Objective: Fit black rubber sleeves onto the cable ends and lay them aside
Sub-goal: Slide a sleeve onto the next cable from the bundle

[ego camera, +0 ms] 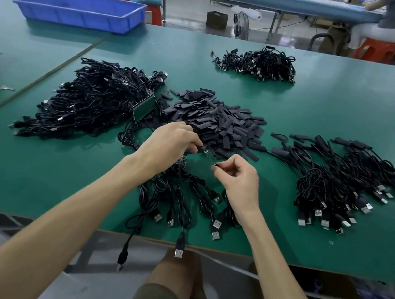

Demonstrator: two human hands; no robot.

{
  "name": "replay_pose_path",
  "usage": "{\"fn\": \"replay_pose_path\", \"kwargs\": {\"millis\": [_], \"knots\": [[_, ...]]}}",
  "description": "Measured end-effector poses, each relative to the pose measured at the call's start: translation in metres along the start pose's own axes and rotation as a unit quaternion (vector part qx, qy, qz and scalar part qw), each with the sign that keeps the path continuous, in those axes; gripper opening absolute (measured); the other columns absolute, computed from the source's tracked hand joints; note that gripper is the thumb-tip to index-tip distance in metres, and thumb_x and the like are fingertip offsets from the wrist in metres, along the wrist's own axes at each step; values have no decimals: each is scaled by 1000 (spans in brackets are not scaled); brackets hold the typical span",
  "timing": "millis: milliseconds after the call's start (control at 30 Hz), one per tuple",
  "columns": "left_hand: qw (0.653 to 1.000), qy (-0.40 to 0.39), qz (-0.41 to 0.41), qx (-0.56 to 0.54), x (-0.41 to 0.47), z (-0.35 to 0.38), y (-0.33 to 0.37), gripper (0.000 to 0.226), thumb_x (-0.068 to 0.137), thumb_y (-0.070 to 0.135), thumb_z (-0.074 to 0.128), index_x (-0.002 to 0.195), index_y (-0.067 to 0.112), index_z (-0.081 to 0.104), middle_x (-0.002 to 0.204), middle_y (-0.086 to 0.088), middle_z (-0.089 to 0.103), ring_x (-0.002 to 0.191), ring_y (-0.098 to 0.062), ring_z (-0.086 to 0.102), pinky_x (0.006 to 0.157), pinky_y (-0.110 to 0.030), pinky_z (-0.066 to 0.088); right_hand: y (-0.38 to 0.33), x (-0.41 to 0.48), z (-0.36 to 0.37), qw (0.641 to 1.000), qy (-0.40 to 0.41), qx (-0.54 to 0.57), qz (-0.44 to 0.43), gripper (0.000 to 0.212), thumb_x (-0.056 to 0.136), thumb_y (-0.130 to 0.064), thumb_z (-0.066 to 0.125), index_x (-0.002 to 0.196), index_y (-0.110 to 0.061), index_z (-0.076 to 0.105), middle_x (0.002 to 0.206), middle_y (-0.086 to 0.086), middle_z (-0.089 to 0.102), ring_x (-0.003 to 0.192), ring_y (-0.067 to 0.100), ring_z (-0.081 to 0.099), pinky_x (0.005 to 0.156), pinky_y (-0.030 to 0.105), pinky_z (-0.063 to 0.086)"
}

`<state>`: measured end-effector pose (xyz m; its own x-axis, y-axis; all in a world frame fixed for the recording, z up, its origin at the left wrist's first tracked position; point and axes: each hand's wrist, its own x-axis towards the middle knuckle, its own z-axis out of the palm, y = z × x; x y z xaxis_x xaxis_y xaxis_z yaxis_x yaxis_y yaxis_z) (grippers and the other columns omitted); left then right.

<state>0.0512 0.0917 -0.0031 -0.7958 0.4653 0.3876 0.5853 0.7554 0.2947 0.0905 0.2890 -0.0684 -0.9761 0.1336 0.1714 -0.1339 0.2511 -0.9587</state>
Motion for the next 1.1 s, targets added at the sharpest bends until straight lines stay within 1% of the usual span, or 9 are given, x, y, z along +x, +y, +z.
{"fn": "replay_pose_path", "kwargs": {"millis": [133, 233, 333, 433, 700, 833, 967, 1033, 1100], "knots": [[1000, 0, 15, 17, -1, -2, 0, 15, 92, 10, 72, 104, 10, 79, 94, -4, 73, 96, -23, 63, 84, -43, 54, -3, -1, 0, 999, -22, -29, -13, 25, 84, -12, 82, 72, -12, 60, 64, -5, 60, 58, 7, 47, 57, 19, 40], [999, -6, 36, 20, -3, -5, 0, 15, 92, 5, 70, 104, 8, 79, 93, -5, 74, 94, -26, 64, 82, -44, 55, -4, -2, 1, 999, -23, -30, -11, 25, 85, -10, 81, 72, -12, 60, 64, -6, 60, 58, 6, 47, 57, 17, 40], [999, -19, 35, -2, -1, -7, -2, 16, 92, 0, 69, 102, 6, 80, 92, -5, 74, 92, -24, 65, 83, -43, 55, -5, -3, 0, 999, -18, -27, -8, 24, 85, -10, 82, 73, -11, 61, 65, -4, 61, 58, 5, 47, 58, 17, 40], [998, -45, 34, -29, 0, -8, -5, 18, 92, -2, 68, 102, 6, 80, 90, -4, 74, 90, -21, 65, 84, -42, 56, -7, -3, 1, 999, -19, -32, -6, 24, 84, -11, 82, 73, -11, 61, 68, 4, 64, 58, 5, 47, 57, 17, 40], [998, -49, 47, 5, -1, -3, -2, 14, 93, 8, 70, 102, 9, 80, 91, -2, 73, 93, -22, 63, 83, -43, 55, -7, -3, 1, 999, -19, -47, 0, 24, 84, -13, 83, 71, -14, 63, 65, -3, 64, 58, 5, 50, 58, 19, 42], [996, -74, 50, 27, -1, -4, -3, 16, 93, 6, 68, 104, 10, 79, 95, -2, 72, 97, -22, 62, 86, -44, 53, -10, -3, 0, 999, -37, -40, -1, 22, 83, -13, 84, 71, -14, 65, 69, 4, 68, 61, 9, 54, 62, 27, 46], [995, -92, 45, -14, -1, -3, -1, 18, 94, 7, 68, 108, 9, 78, 101, -4, 72, 101, -21, 61, 91, -41, 51, -10, -4, -2, 999, -45, -18, 6, 20, 83, -14, 85, 74, -14, 67, 72, 9, 69, 63, 10, 54, 64, 29, 47], [993, -103, 54, -13, -1, -2, 1, 19, 95, 7, 67, 110, 8, 78, 101, -6, 72, 101, -22, 61, 93, -40, 49, -10, -4, -2, 999, -51, -12, 8, 18, 82, -15, 86, 75, -13, 69, 73, 9, 69, 64, 10, 55, 65, 29, 48], [992, -107, 64, -1, -1, -1, 3, 19, 95, 8, 67, 111, 8, 78, 101, -7, 71, 101, -23, 61, 93, -40, 49, -10, -3, -2, 998, -53, -7, 13, 17, 82, -15, 86, 76, -14, 71, 70, 4, 69, 64, 9, 56, 65, 29, 49]]}}
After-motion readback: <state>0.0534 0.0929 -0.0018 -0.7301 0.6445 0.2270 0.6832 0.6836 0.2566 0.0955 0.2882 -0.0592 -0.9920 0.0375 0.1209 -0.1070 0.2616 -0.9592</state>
